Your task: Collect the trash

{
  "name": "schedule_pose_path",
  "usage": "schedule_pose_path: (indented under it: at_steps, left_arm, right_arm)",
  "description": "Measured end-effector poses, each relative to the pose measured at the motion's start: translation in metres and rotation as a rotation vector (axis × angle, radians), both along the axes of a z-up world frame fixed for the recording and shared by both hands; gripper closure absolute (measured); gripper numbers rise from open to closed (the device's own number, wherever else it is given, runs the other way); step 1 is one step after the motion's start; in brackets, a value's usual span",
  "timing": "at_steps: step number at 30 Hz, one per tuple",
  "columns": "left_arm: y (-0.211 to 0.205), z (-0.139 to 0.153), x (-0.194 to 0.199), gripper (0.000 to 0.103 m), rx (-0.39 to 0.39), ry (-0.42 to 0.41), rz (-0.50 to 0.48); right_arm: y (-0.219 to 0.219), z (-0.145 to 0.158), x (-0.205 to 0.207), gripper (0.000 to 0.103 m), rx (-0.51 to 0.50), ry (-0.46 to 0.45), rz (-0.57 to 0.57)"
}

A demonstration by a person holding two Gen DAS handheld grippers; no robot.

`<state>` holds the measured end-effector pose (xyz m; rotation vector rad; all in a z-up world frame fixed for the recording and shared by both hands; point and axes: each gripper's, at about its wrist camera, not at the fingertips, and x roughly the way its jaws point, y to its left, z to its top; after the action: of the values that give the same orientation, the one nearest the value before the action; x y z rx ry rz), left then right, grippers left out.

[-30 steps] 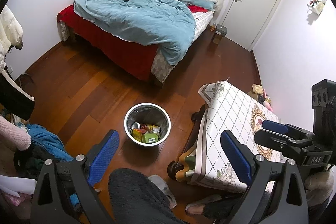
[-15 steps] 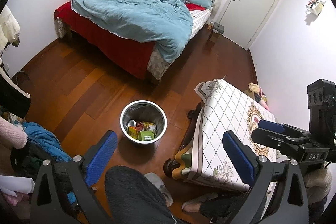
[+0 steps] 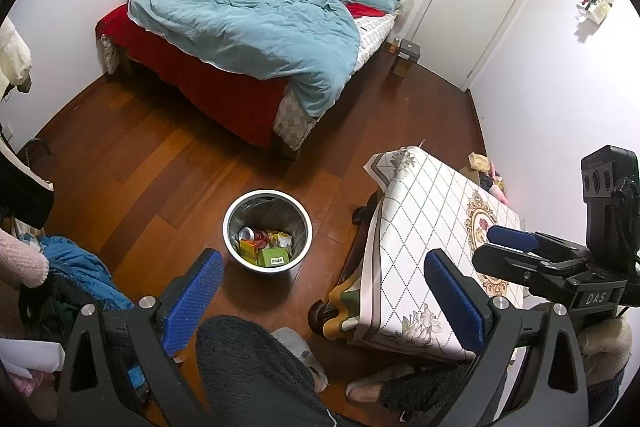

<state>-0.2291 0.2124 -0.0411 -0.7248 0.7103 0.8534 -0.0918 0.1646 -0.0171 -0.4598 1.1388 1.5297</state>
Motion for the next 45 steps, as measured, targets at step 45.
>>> schedule_pose_path:
  at_steps: [45]
  left_arm:
    - [-0.005, 0.002, -0.003, 0.000, 0.001, -0.007, 0.005]
  right_arm:
    - [0.002, 0.000, -0.010, 0.000, -0.004, 0.000, 0.021]
